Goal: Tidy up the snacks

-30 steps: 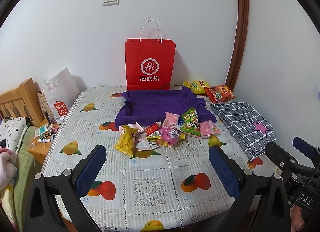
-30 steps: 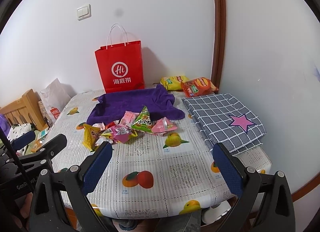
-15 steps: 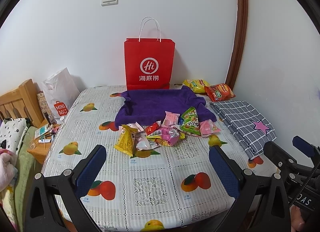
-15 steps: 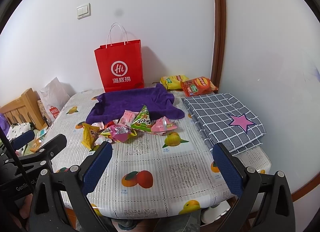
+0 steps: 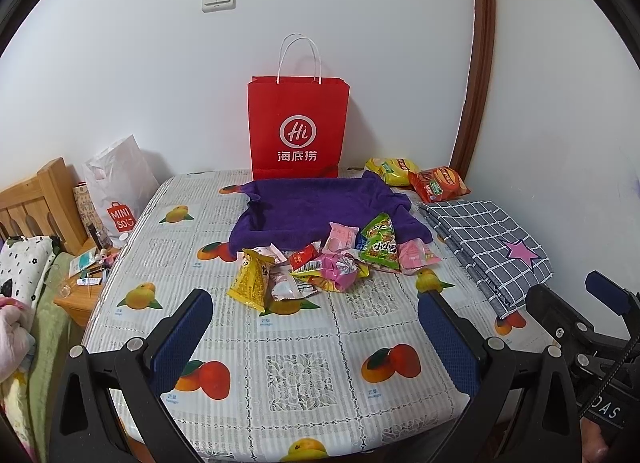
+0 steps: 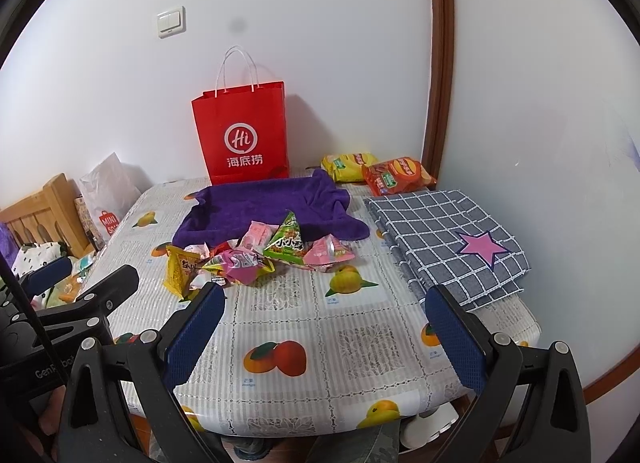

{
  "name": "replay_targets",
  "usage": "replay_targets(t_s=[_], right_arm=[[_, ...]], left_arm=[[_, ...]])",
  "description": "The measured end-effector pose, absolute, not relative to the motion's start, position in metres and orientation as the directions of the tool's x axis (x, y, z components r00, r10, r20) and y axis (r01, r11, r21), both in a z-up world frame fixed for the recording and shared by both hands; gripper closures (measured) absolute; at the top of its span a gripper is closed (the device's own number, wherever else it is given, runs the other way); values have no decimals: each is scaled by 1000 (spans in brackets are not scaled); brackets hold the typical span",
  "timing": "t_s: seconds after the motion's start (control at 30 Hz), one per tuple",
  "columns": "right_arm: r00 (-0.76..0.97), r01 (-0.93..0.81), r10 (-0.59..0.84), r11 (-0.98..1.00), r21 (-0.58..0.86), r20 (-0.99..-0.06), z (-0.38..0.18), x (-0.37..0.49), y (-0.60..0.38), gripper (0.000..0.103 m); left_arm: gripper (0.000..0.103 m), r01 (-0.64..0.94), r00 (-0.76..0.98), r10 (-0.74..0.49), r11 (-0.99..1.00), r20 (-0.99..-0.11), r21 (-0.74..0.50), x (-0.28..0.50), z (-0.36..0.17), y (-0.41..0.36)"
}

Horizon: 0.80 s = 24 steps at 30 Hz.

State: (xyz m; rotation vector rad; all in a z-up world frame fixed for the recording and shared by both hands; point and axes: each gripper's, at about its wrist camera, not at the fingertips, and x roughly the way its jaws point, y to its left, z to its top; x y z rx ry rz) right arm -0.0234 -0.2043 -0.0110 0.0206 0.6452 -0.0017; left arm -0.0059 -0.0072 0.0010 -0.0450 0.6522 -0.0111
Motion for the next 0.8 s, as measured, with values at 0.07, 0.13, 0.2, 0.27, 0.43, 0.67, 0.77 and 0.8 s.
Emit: replay_targets(t_s=[0.07,0.13,0.2,0.27,0.43,0.67,0.77,0.8], right_arm=[[799,8,5,1000,19,-601,-11,-23,-204,3],[799,5,7,1000,18,-601,-11,-24,-203,3],[801,4,7,1000,16,-599,-11,-25,-202,3],[802,2,9,1000,17,-597,-10,-26,-201,3],[803,-3,13,1000,19,-596,-12,-26,-199,3],[799,-8,17,1000,18,-601,-23,-18,-195,3],[789,-8,14,1000,12,-614,-32,-10,-193,3],[785,-6,12,1000,12,-620,-36,-7,-192,3]], left_arm=[[0,-3,795,-26,999,-606,-46,-6,1,-7],[0,-3,795,-26,999,-607,-46,-6,1,-7],[0,-3,795,-26,999,-606,-46,-6,1,-7],[0,-3,795,-25,999,-606,-45,-6,1,-7],[0,-3,793,-27,999,-609,-48,-6,-1,-7],[0,-1,775,-31,999,-631,-50,9,-11,-4],[0,7,770,-40,998,-637,-55,17,-18,-3],[0,8,767,-41,998,-640,-55,20,-21,-3]])
